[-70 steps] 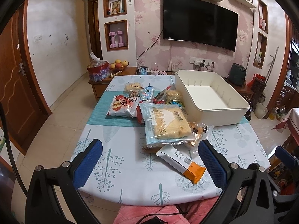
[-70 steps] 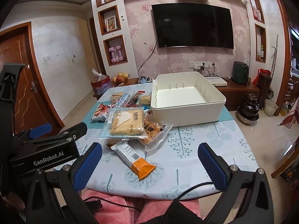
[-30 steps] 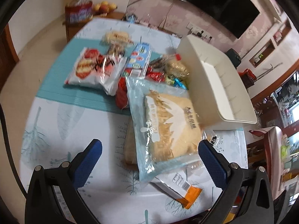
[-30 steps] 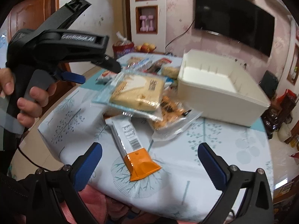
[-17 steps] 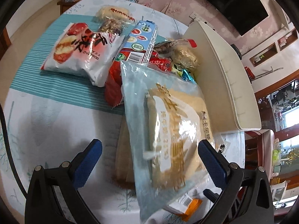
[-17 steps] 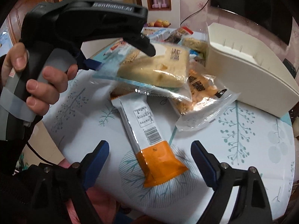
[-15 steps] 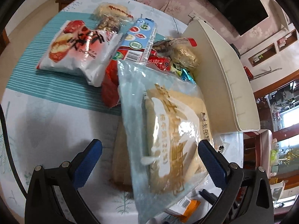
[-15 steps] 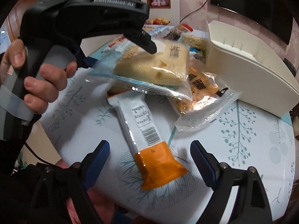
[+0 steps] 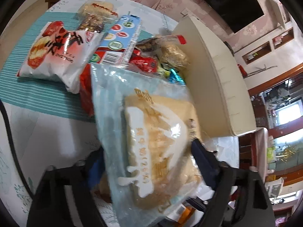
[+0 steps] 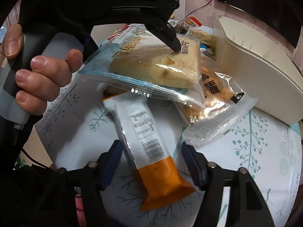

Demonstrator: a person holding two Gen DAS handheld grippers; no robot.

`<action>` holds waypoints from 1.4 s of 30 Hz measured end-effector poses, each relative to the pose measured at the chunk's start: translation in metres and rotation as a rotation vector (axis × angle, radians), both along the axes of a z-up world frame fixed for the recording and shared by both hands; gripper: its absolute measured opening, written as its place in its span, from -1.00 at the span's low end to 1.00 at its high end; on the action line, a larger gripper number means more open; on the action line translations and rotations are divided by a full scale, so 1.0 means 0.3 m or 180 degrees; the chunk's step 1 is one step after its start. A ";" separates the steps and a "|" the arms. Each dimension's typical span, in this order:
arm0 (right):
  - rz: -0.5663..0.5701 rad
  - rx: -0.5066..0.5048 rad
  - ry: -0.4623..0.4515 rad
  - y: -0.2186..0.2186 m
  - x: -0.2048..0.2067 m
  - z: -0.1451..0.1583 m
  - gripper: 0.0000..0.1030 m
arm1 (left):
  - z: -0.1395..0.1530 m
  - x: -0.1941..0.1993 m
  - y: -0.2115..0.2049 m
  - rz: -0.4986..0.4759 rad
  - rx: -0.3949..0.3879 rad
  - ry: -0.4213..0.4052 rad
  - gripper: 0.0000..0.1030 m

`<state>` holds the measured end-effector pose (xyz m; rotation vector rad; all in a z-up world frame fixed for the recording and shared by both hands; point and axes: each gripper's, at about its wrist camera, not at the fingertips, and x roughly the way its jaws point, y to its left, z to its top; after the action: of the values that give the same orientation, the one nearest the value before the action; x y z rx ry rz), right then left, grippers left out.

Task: Organize snacks
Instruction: 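Grasp the orange-and-white snack bar with the right gripper while the left gripper grasps the blue bread bag, then carry the snack bar into the white bin and release it with the right gripper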

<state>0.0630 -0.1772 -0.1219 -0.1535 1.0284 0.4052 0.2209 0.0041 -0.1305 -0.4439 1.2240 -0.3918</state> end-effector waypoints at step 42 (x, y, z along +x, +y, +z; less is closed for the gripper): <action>-0.0175 0.0053 -0.0369 -0.076 -0.131 0.180 -0.18 | 0.364 -0.184 0.075 0.0018 0.0098 -0.0787 -0.41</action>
<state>0.0238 -0.2001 -0.0679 -0.1321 0.9129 0.3509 0.1656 0.0267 -0.0213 -0.3609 0.9873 -0.4098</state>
